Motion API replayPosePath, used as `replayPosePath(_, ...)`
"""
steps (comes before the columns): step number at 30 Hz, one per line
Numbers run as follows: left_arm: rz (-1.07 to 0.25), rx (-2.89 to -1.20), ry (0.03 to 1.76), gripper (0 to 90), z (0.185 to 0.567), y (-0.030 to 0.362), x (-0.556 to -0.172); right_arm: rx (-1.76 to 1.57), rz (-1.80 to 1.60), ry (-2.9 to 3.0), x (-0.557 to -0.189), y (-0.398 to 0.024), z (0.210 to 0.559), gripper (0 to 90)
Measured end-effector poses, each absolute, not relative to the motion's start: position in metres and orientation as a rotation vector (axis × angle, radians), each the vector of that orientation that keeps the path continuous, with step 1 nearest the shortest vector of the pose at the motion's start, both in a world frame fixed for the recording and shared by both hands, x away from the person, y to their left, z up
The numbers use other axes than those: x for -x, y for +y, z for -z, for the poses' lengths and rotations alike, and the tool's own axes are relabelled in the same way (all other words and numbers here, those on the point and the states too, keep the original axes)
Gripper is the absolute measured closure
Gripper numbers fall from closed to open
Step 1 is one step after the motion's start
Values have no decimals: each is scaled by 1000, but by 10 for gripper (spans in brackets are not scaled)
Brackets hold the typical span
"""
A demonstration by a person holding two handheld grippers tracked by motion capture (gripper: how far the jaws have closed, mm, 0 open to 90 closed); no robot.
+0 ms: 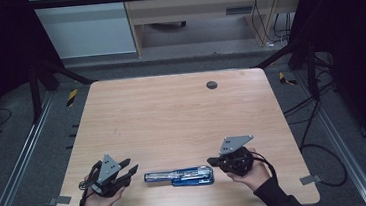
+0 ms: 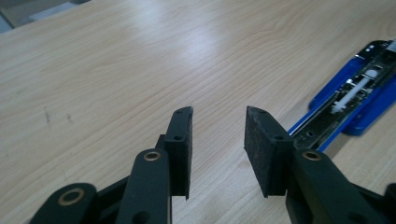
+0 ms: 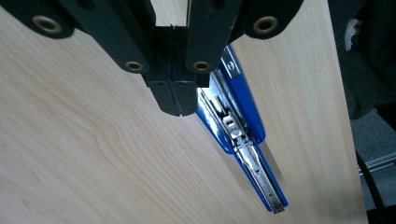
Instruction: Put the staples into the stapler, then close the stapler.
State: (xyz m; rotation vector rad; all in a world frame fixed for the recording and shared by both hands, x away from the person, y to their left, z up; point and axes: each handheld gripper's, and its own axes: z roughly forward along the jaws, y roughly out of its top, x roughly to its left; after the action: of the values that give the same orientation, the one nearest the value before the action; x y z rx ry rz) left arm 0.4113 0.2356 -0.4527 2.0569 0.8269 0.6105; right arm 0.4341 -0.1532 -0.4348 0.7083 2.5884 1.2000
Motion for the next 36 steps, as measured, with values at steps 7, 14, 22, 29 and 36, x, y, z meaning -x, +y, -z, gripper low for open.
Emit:
replayPosePath(7,-565,-2091,750,569,450,231,-416,-794,-1201,2564,-425,-155,450,900)
replayPosePath(14,-465,-2130,627,504,439,231,-420,-828,-1204,2552,-419,-157,458,900)
replayPosePath(22,-373,-2240,524,483,435,224,-430,-830,-1211,2554,-413,-157,463,900)
replayPosePath(29,-337,-2278,470,495,437,220,-432,-849,-1205,2548,-410,-154,467,900)
replayPosePath(36,-287,-2359,390,494,441,214,-433,-838,-1191,2576,-408,-150,470,900)
